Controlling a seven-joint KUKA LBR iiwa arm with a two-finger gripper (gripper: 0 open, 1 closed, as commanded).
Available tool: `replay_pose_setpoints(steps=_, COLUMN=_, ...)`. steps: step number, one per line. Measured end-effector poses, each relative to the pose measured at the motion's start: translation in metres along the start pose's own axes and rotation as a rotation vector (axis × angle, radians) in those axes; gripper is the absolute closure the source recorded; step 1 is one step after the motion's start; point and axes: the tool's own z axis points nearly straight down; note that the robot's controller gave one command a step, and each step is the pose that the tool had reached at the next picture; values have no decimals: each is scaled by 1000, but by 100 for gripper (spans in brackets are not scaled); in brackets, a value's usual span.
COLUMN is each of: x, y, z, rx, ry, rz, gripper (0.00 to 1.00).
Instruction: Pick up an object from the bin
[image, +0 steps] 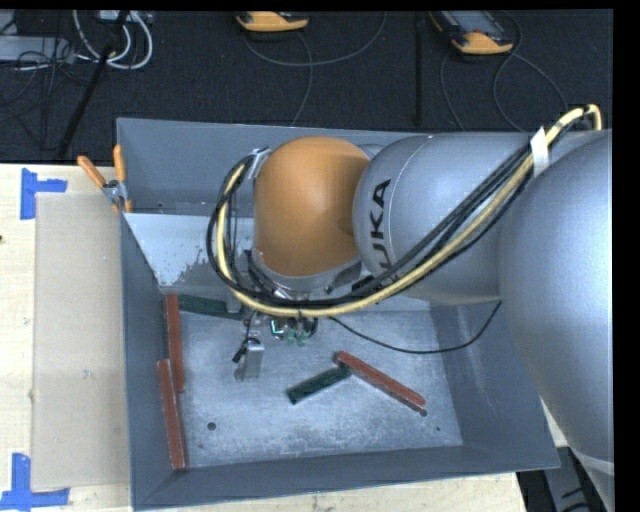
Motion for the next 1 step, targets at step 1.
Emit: replay_pose_setpoints(steps=1, x=-28, y=-72, z=103, rx=0, ry=-6, rz=65, gripper=0)
